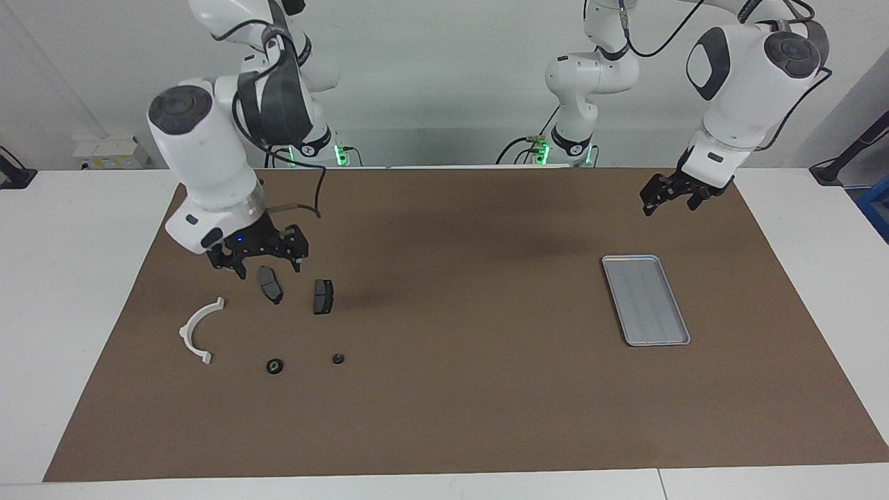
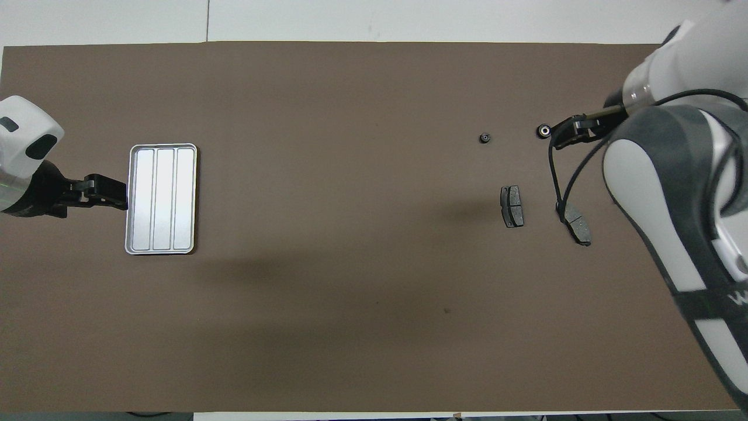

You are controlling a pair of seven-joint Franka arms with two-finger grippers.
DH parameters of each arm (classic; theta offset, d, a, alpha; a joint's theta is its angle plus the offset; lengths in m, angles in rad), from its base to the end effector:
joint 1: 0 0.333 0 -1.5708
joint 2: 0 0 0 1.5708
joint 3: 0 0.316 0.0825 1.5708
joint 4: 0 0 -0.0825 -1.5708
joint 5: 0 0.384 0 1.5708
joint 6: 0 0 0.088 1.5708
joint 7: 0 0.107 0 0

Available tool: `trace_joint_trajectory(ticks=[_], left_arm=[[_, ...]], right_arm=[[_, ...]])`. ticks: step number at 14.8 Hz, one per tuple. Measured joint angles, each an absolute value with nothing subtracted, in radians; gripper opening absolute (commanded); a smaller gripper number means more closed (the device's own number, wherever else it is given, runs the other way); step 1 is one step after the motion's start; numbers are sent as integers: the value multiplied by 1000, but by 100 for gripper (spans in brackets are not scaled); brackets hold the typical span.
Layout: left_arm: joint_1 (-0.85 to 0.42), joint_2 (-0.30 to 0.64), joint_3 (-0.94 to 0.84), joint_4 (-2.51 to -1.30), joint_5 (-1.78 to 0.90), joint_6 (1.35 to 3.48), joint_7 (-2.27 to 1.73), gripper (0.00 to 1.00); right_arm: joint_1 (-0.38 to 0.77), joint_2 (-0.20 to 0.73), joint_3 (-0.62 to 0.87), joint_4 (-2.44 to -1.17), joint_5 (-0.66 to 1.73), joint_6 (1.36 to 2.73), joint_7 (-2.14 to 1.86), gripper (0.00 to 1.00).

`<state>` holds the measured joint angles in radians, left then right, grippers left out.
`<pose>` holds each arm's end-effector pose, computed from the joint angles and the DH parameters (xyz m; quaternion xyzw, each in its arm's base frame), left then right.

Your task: Place bearing gear from tray to pile

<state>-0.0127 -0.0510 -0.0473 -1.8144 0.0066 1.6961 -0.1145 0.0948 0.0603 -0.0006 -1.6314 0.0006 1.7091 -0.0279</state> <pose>0.5386 -0.0322 0.5476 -0.9991 -0.0268 0.0332 0.0074 0.5798 0.0548 0.5736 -0.9981 -0.0610 -0.0087 0.0006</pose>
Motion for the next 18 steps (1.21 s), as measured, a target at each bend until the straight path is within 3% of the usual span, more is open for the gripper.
trace_joint_trajectory(ticks=[3, 5, 18], left_arm=[[-13, -51, -47, -1814, 7, 1696, -114, 100], [-13, -51, -47, -1814, 7, 1696, -114, 100], [-13, -51, -47, -1814, 7, 1696, -114, 100]], right_arm=[[97, -81, 0, -1683, 1, 1635, -28, 100], [97, -117, -5, -1687, 1, 1614, -28, 100], [98, -123, -56, -1643, 6, 1544, 5, 100]])
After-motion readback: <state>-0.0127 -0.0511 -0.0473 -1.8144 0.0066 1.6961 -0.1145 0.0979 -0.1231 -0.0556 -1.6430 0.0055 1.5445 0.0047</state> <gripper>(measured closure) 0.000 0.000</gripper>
